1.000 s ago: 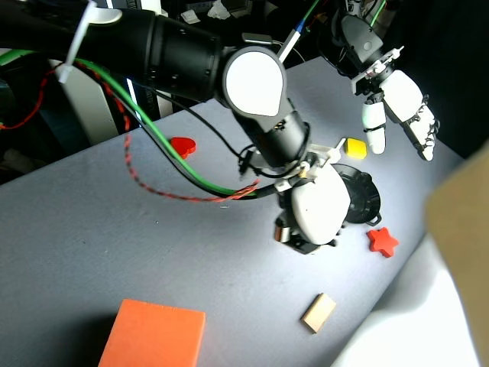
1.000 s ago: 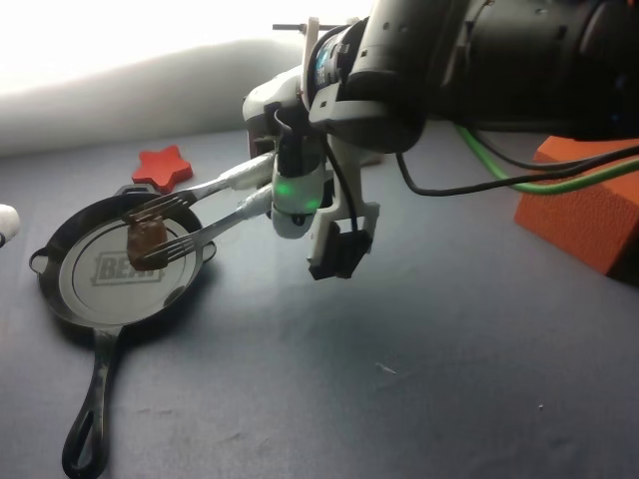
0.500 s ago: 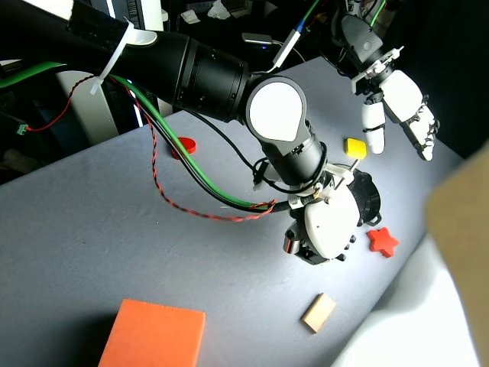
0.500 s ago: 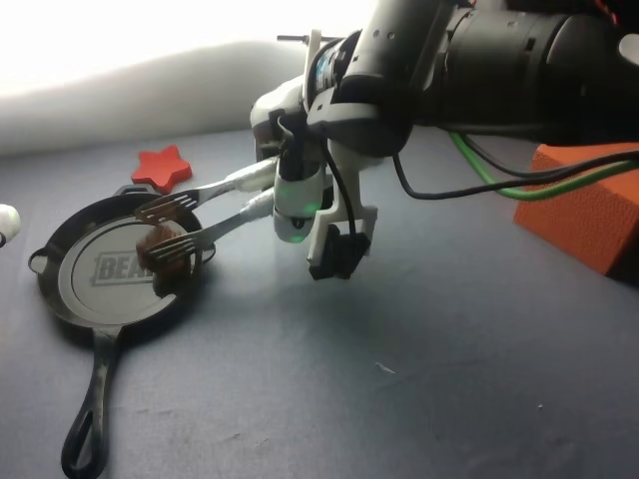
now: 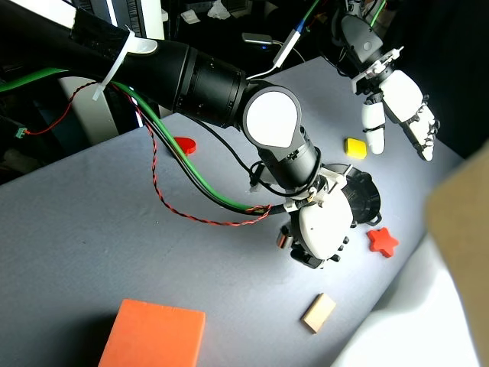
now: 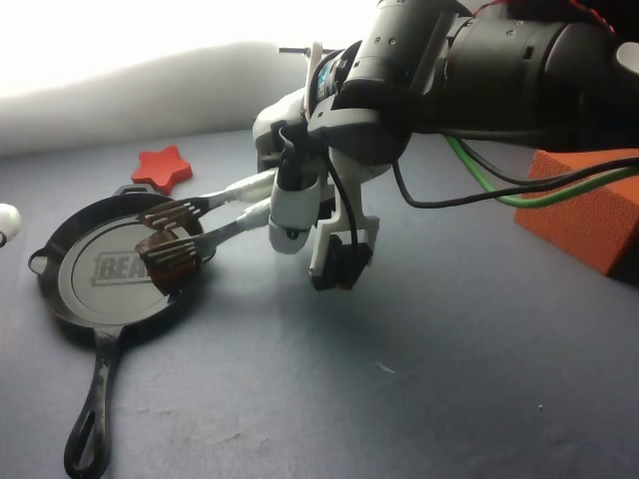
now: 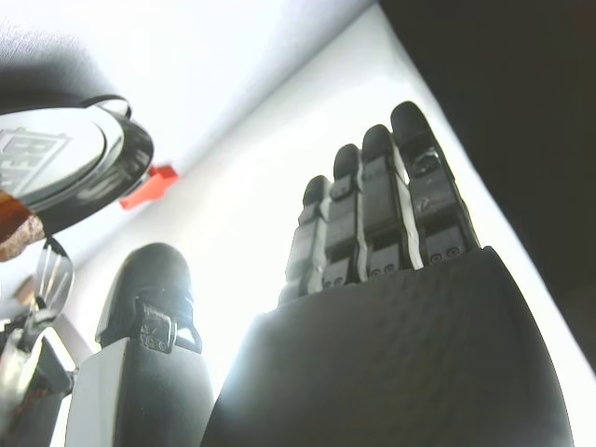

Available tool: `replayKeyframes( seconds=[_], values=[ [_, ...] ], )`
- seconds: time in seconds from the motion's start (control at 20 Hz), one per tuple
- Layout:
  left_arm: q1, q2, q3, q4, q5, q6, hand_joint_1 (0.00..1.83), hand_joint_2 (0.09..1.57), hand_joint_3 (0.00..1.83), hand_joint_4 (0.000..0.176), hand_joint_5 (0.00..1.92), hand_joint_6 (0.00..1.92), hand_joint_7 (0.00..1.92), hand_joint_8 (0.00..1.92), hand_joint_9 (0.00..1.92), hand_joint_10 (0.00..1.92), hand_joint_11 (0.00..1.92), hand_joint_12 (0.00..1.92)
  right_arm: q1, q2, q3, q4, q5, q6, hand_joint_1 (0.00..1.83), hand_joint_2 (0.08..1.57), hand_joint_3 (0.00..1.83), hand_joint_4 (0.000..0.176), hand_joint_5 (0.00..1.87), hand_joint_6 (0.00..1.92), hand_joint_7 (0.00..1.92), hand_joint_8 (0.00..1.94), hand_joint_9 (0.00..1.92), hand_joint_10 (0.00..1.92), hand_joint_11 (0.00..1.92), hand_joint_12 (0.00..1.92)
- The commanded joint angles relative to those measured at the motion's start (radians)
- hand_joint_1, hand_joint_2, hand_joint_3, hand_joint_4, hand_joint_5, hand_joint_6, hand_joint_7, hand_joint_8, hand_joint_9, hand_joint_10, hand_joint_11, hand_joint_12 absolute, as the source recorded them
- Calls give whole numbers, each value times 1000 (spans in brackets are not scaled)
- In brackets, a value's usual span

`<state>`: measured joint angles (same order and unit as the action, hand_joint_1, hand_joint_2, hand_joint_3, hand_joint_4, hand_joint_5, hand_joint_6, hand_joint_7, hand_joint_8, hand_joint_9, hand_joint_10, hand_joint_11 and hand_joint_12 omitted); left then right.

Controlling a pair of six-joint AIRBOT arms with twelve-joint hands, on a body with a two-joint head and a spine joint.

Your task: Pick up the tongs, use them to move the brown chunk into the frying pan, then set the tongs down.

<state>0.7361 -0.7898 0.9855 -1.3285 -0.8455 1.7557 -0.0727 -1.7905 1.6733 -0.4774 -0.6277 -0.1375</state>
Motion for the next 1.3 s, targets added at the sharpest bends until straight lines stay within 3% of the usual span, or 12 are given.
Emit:
replayKeyframes(
  seconds=[0.0, 0.25, 0.3, 0.35, 0.4, 0.85, 0.9, 1.1, 1.25],
  values=[
    [-13, 1, 3, 40, -87, 4, 16, 1278, 1, 51, 17, 1, 115, 1, 132, 2, 0, 574, 20, 7, 2, -4, 45, -13, 1099, 1231, 1, 0, 753, 1313, 1112, 52, 1127, 88, 640, 1218],
    [-55, -13, -1, 41, -48, 58, 24, 1278, 1, 50, 19, 0, 111, 3, 120, 2, 0, 537, 52, 52, -42, 3, 48, -34, 1101, 1229, 0, 0, 760, 1301, 1130, 38, 1135, 82, 655, 1212],
    [-64, -16, -4, 41, -47, 65, 15, 1282, 3, 48, 19, 0, 112, 2, 119, 1, 0, 529, 61, 67, -60, 3, 48, -40, 1188, 1160, 44, 0, 758, 1299, 1031, 793, 1151, 81, 692, 1199],
    [-70, -18, -6, 41, -45, 72, 22, 1282, 2, 48, 19, 0, 104, 0, 115, 0, 0, 527, 68, 81, -73, 3, 44, -41, 1200, 1173, 14, 0, 743, 1319, 992, 978, 1167, 84, 688, 1219],
    [-78, -20, -9, 41, -41, 81, 19, 1280, 1, 49, 19, 0, 109, 1, 119, 2, 0, 550, 74, 95, -87, 3, 37, -41, 1198, 1187, 5, 0, 719, 1354, 969, 1038, 1165, 81, 684, 1232],
    [-130, -28, -77, 41, -22, 117, 14, 1282, 0, 51, 16, 1, 102, 0, 116, 0, 0, 537, 59, 359, -400, 1, 47, -77, 1199, 1191, 0, 0, 717, 1363, 967, 1041, 1171, 81, 672, 1253],
    [-136, -29, -111, 43, -22, 117, 15, 1281, 0, 51, 15, 1, 99, 0, 115, 0, 0, 536, 23, 421, -462, -3, 112, -118, 1199, 1190, 0, 0, 720, 1359, 970, 1037, 1172, 81, 673, 1253],
    [-142, -33, -147, 52, -26, 112, 7, 1287, 2, 42, 4, 0, 95, 0, 112, 0, 0, 507, -23, 482, -528, -11, 225, -253, 1200, 1187, 1, 0, 724, 1351, 973, 1035, 1177, 79, 669, 1256],
    [-150, -44, -162, 71, -31, 96, 37, 1282, 0, 47, 10, 0, 111, 1, 117, 0, 0, 572, -84, 522, -573, -197, 349, -206, 1200, 1184, 1, 0, 730, 1344, 975, 1028, 1177, 77, 667, 1271]
  ],
)
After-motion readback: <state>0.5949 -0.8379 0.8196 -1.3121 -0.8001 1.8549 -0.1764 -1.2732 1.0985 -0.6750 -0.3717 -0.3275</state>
